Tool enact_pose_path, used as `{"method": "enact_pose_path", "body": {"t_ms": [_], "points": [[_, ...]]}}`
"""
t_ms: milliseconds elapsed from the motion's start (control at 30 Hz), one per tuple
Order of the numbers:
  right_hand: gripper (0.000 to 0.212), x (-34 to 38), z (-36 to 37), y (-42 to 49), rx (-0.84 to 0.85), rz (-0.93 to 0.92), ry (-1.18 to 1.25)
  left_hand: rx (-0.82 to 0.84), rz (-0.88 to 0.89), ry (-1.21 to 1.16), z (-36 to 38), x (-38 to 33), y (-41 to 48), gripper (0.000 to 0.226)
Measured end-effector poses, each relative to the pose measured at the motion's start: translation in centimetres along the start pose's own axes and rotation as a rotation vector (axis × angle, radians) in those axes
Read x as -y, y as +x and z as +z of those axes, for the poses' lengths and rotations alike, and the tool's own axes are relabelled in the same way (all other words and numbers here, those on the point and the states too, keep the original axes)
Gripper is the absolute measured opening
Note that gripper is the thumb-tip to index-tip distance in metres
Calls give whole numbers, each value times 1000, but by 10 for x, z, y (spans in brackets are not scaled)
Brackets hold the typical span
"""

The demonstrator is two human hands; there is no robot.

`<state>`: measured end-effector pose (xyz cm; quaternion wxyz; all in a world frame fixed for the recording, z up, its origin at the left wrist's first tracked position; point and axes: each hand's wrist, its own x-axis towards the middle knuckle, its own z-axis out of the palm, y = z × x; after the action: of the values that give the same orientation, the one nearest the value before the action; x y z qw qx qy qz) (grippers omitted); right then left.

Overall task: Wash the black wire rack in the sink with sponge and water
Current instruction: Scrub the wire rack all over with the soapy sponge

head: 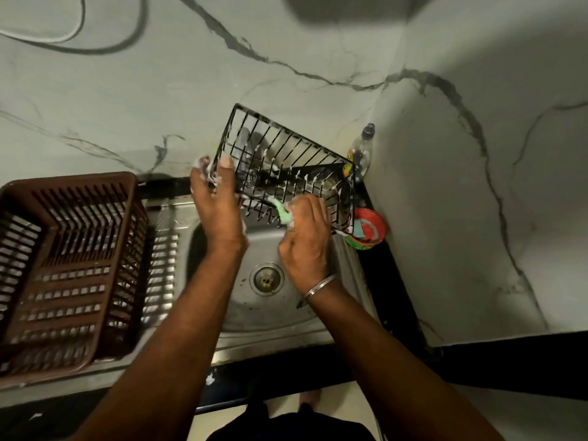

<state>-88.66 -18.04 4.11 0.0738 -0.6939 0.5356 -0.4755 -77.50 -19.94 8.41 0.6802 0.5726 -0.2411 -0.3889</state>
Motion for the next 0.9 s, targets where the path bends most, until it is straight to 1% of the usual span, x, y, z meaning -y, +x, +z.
{"method": "enact_pose_path", "body": {"t_ms": [33, 67, 100, 133, 200, 267, 300, 367, 400, 500, 600, 667, 700, 733, 767, 867, 900], "points": [[26, 6, 2, 4, -13, 3, -22, 2, -24, 32, 4, 7, -8, 89], [20, 12, 4, 8, -23, -9, -41, 10, -70, 47, 9, 15, -15, 109], [13, 17, 5, 10, -20, -36, -50, 11, -118, 39, 11, 19, -20, 120], [13, 22, 5, 11, -7, -66, -46, 5, -173, -5, 11, 23, -19, 125], [19, 21, 3, 9, 39, -127, -3, -6, -271, -154, 9, 23, -6, 123], [16, 7, -3, 6, 106, -152, 89, -24, -280, -193, 0, 20, 6, 114], [18, -2, -6, 3, 138, -154, 115, -34, -254, -178, -2, 17, 10, 104], [26, -14, -9, -3, 188, -153, 134, -64, -190, -159, -1, 10, 14, 73], [29, -13, -8, -8, 208, -134, 157, -74, -173, -160, -1, 8, 16, 63], [26, -5, -4, -27, 262, -58, 244, -89, -156, -222, 3, 2, 22, 47], [21, -12, -5, -34, 273, 2, 278, -79, -130, -226, 1, 0, 24, 47], [21, -7, -3, -28, 241, 44, 277, -77, -111, -236, 3, 0, 21, 61], [21, 1, -1, -25, 213, 57, 282, -72, -106, -238, 4, 0, 20, 66], [21, 9, 0, -22, 187, 65, 287, -67, -114, -246, 5, 2, 19, 65], [21, 14, 0, -21, 174, 61, 294, -57, -133, -259, 6, 1, 18, 67], [22, 0, -8, -28, 184, -42, 289, -54, -174, -286, 2, -1, 21, 90], [23, -7, -12, -30, 189, -67, 274, -61, -166, -280, 0, -3, 22, 89]]}}
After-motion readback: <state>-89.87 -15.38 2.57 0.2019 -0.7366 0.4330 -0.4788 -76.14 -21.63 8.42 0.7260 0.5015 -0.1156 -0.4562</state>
